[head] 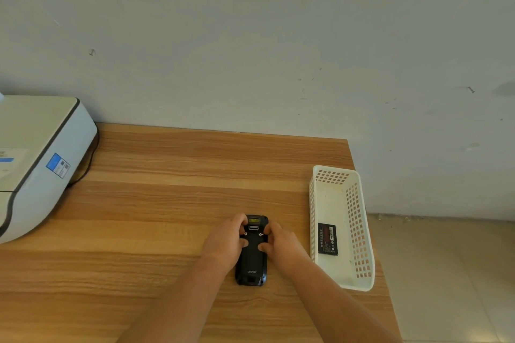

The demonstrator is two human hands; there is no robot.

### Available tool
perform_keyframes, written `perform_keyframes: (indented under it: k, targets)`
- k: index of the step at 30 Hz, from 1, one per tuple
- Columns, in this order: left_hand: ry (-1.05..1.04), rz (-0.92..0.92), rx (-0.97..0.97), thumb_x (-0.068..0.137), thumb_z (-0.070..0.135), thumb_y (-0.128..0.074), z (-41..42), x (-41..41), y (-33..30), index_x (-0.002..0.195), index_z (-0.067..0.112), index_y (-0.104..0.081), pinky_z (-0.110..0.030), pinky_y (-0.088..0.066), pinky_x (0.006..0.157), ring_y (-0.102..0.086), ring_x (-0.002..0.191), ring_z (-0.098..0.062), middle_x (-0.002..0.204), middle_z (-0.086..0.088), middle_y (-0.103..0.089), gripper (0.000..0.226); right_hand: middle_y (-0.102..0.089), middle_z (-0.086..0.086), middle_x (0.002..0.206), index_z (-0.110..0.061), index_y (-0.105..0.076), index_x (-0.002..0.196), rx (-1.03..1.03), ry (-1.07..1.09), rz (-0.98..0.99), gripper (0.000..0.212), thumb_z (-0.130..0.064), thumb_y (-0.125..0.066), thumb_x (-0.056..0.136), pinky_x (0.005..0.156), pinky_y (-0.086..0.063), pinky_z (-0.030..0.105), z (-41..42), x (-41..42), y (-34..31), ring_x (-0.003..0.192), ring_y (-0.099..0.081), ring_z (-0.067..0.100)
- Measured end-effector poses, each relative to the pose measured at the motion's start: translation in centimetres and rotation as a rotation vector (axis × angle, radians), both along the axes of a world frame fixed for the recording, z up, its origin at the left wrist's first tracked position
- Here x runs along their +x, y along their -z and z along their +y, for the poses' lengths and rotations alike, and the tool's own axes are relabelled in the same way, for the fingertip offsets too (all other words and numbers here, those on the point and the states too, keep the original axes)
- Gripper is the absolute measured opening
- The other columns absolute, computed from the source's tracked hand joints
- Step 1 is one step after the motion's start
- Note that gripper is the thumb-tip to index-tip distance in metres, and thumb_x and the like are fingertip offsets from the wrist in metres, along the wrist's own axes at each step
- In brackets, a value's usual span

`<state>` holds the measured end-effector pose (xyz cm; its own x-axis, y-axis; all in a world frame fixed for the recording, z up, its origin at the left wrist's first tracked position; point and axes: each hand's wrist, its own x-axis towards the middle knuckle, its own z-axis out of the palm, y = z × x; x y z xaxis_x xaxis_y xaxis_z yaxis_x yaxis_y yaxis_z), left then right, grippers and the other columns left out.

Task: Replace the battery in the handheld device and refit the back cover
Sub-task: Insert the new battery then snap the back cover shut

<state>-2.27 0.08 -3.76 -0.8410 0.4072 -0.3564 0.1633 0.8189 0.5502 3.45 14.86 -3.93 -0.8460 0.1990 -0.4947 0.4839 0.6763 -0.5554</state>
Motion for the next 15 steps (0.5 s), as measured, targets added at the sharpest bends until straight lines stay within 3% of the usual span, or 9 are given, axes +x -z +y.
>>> perform_keyframes:
  k: [15]
  targets:
    - [-0.032,0.000,0.020,0.087,0.015,-0.069,0.1,0.1,0.3,0.113,0.031,-0.052,-0.028,-0.052,0.086,-0.056,0.095,-0.006,0.101,0.013,-0.056,0.035,-0.052,-0.003,0.102,-0.022,-0.050,0.101,0.034,-0.086,-0.090,0.024,-0.022,-0.069,0.086,0.072,-0.041,0.025,0.5,-1.7,-0.9,0.089,-0.052,0.014]
